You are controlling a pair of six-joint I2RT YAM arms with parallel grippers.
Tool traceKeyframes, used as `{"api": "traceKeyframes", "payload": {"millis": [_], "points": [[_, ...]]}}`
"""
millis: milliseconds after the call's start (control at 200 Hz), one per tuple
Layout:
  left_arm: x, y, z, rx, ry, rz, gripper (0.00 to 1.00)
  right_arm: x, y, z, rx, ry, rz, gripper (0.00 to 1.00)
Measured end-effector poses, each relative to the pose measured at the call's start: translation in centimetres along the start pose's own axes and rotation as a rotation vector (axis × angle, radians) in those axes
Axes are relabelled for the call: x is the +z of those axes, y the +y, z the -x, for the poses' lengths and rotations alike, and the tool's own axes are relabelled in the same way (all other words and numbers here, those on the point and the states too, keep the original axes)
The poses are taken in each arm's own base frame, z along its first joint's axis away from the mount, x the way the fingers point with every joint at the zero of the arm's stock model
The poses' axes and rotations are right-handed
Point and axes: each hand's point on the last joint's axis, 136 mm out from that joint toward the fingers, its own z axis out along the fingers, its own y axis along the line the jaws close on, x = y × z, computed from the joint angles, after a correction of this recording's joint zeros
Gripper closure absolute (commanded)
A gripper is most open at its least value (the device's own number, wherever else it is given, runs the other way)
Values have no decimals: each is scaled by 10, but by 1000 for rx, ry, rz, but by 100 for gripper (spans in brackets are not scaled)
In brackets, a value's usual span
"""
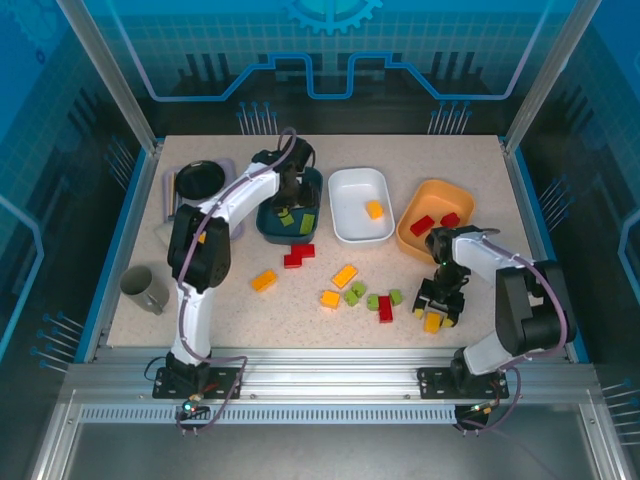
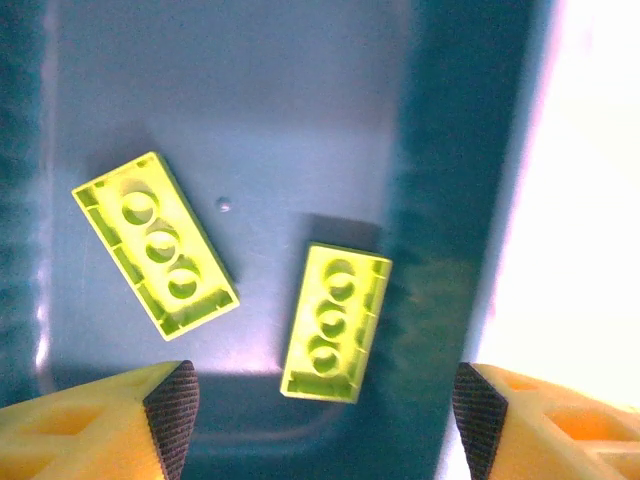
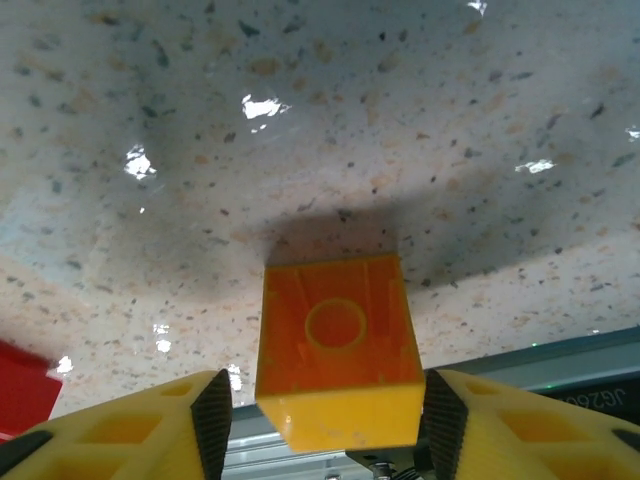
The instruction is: Sort the legos into containers by color
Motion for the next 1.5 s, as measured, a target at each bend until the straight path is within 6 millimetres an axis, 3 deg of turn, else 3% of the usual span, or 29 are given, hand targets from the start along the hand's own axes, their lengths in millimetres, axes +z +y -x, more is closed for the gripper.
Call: {"api": "traceKeyframes", "payload": {"millis": [160,245,330,395,455,585,695,850,980,1100,1305,1496], "points": [[-45,-15,4,-7,-77,-60,28,3,2,2,1,10,-1,76],[-62,-14,1,-20,-99,-77,28,1,2,2,2,9,-4,83],[-72,-9,-8,-37,-106,-83,28,-10,8,9,-24,-44,-7,83],[-78,-2,-21,-51,-103,-83,27,-33,20,20,-68,-153,10,82],[-84,5,-34,-63,-99,-84,27,-67,39,31,-124,-289,50,82],[-100,21,-71,-104,-98,-88,26,-143,97,57,-229,-508,161,82],[-112,38,-95,-148,-108,-82,25,-169,148,90,-290,-559,190,82],[-118,56,-111,-201,-122,-53,24,-154,210,134,-370,-531,167,80],[-112,64,-122,-219,-104,-37,25,-133,241,160,-391,-486,155,77],[-102,70,-136,-223,-63,-27,26,-118,248,169,-391,-445,141,69],[-88,65,-150,-210,-8,-44,25,-111,250,165,-401,-408,134,44],[-76,56,-152,-189,10,-45,25,-119,251,157,-437,-430,143,37]]}}
